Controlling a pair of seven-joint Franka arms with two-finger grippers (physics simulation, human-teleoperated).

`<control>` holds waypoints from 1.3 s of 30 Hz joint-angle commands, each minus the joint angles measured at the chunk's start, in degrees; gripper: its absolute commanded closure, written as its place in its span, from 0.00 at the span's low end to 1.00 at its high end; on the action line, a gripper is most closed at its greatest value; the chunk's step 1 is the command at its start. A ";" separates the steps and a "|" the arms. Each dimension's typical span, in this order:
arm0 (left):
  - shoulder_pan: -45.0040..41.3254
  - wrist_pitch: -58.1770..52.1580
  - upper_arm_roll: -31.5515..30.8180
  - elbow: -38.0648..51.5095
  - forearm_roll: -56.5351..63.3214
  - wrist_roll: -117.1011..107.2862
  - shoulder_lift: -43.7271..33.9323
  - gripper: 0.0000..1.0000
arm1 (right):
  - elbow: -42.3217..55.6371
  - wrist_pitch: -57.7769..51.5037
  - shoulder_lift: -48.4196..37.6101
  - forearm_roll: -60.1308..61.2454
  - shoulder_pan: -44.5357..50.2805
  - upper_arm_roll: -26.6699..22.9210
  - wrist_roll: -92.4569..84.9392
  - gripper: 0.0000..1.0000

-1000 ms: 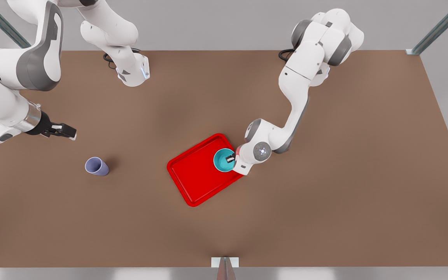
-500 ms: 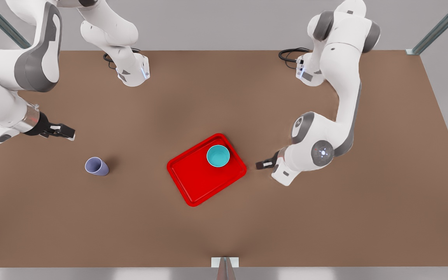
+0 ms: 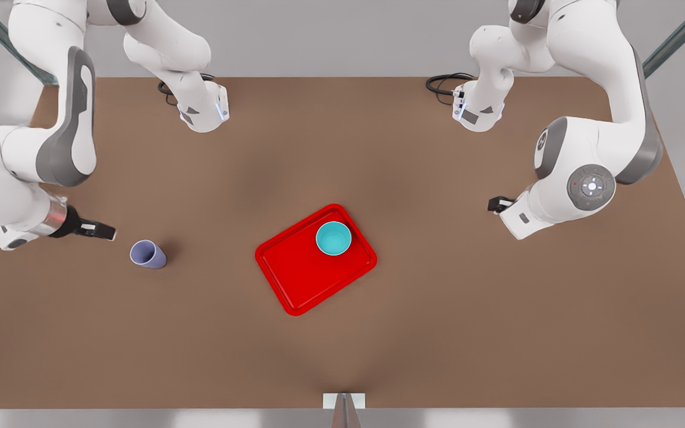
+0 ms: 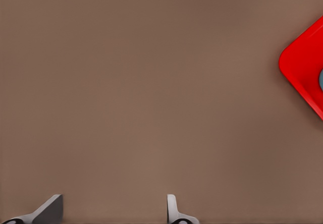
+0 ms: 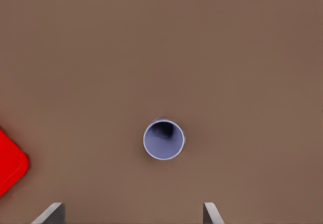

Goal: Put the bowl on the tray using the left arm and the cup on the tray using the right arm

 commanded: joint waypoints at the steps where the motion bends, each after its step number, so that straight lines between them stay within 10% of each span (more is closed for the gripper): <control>1: -0.01 0.00 0.00 -0.06 0.33 -0.09 0.30 0.00 | -2.71 3.21 0.07 -0.07 0.03 0.02 -0.29 0.00; 34: -0.01 -0.26 0.00 0.03 0.68 -0.01 0.91 0.00 | -13.97 19.65 12.73 -1.65 -3.66 1.78 -0.03 0.00; 36: -0.01 -0.26 0.00 0.03 0.68 -0.01 0.91 0.00 | -14.41 19.83 13.25 -1.65 -3.57 1.78 -0.03 0.12; 39: -0.01 -0.18 0.00 0.03 0.68 -0.01 0.91 0.00 | -15.56 20.00 13.78 -1.91 -3.66 1.78 -0.12 0.74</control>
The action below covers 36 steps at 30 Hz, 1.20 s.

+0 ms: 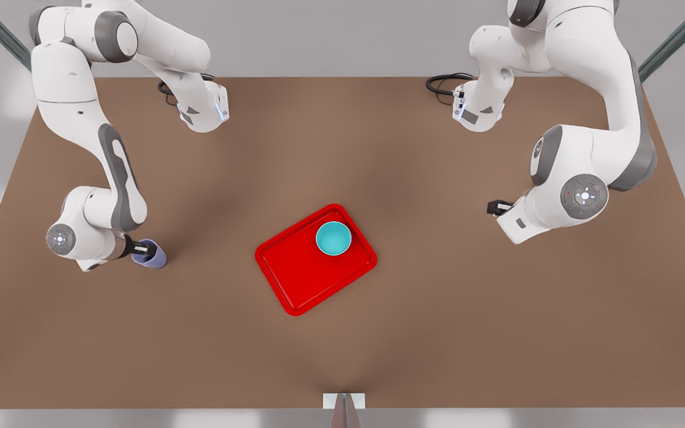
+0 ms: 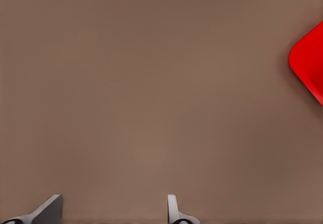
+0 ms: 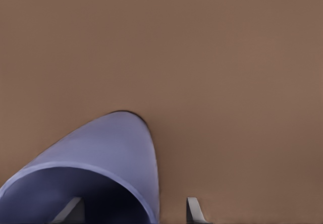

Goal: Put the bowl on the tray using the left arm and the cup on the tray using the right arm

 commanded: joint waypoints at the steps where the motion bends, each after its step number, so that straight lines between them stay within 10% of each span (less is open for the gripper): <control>1: 0.08 0.08 0.00 0.00 0.01 0.00 -0.01 0.00 | 0.09 0.00 0.13 -0.01 -0.05 0.00 0.00 0.79; 25: 0.08 0.00 0.00 0.00 0.01 0.00 0.08 0.00 | 12.13 -4.04 -1.37 0.34 11.19 1.23 6.59 0.79; 31: 0.08 0.00 0.00 0.00 0.01 -0.09 0.08 0.00 | 18.54 -5.54 -0.75 3.06 17.44 13.53 16.17 0.79; 36: 0.08 0.00 0.00 0.00 0.01 -0.35 0.08 0.00 | 24.87 -4.05 4.96 6.58 24.91 13.62 16.44 0.79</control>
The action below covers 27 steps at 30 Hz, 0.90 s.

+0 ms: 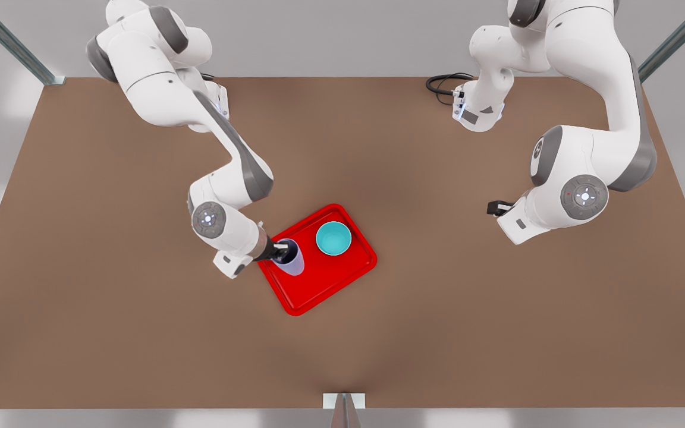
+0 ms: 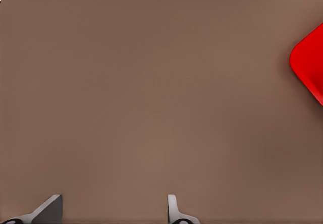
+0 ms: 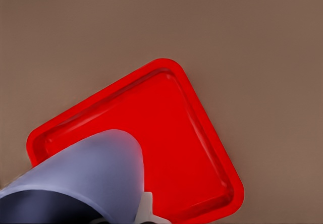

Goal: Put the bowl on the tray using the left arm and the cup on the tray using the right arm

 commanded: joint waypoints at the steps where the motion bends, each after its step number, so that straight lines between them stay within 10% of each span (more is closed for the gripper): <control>1: -0.02 0.00 -0.03 0.00 0.01 -0.01 0.00 0.00 | 0.14 0.01 0.41 -0.47 0.83 0.00 0.17 0.79; 12: -0.02 0.00 -0.03 0.00 0.01 -0.10 0.44 0.00 | -3.11 2.21 6.47 -6.54 4.00 -2.19 0.43 0.79; 13: -0.02 0.00 -0.03 0.00 0.01 -0.10 0.44 0.00 | -3.02 2.21 6.65 -6.54 4.00 -2.19 0.43 0.64; 14: -0.02 0.00 0.06 0.00 0.01 -0.10 0.44 0.00 | -3.02 2.29 6.65 -6.54 4.00 -2.19 0.43 0.09; 15: -0.02 0.00 -0.03 0.00 0.01 -0.01 0.44 0.00 | -3.02 2.21 6.56 -6.54 3.91 -2.19 0.43 0.00; 21: 0.06 0.09 0.14 0.00 0.01 0.34 0.79 0.00 | -2.67 1.59 4.37 -6.10 3.30 -2.28 1.31 0.00; 27: 0.06 0.09 0.76 0.09 0.01 -0.01 0.88 0.00 | -2.06 -16.33 -18.92 -5.83 -13.22 -2.28 -0.27 0.00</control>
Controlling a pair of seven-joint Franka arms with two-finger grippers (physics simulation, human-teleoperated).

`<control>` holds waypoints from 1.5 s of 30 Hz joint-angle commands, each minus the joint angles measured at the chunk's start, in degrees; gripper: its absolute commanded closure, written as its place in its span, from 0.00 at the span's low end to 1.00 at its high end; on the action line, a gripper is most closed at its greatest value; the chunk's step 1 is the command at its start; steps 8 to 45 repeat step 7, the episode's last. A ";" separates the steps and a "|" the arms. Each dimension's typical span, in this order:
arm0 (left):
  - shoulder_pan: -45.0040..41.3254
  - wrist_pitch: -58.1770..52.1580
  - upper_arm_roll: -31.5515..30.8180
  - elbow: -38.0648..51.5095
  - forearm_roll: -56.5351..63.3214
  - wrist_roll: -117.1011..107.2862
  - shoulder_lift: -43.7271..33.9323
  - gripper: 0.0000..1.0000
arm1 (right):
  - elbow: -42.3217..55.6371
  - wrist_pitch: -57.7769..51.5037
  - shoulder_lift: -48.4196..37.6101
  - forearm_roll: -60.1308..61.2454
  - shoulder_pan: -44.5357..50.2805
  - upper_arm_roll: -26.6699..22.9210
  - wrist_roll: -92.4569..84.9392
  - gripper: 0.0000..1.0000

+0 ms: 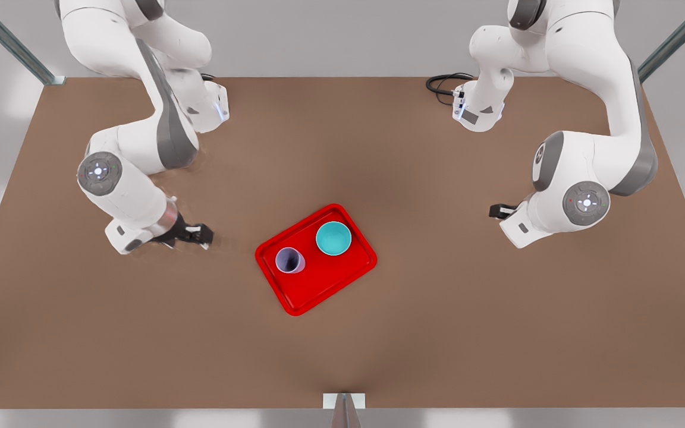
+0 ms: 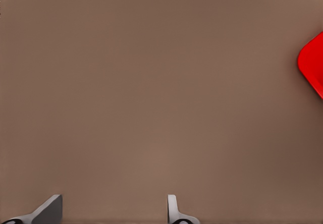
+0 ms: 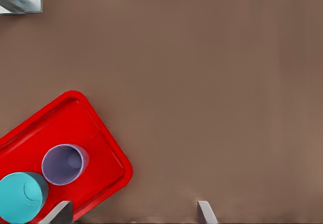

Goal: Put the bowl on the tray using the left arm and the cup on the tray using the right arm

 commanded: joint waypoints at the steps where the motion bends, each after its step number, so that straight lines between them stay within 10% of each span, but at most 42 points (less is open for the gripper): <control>1: -0.06 0.00 0.00 0.04 -0.01 -0.21 -0.09 0.00 | 0.31 -2.25 -1.52 0.39 -1.71 0.02 -2.29 0.00; 6: -0.15 -0.09 -0.44 1.10 -0.71 -1.17 0.17 0.00 | 10.41 -17.81 1.02 0.31 -5.15 -4.02 -6.25 0.00; 45: -0.15 -0.18 -0.44 1.10 -0.80 -1.17 0.17 0.00 | 10.42 -17.38 1.11 0.22 -4.63 -4.02 -5.99 0.00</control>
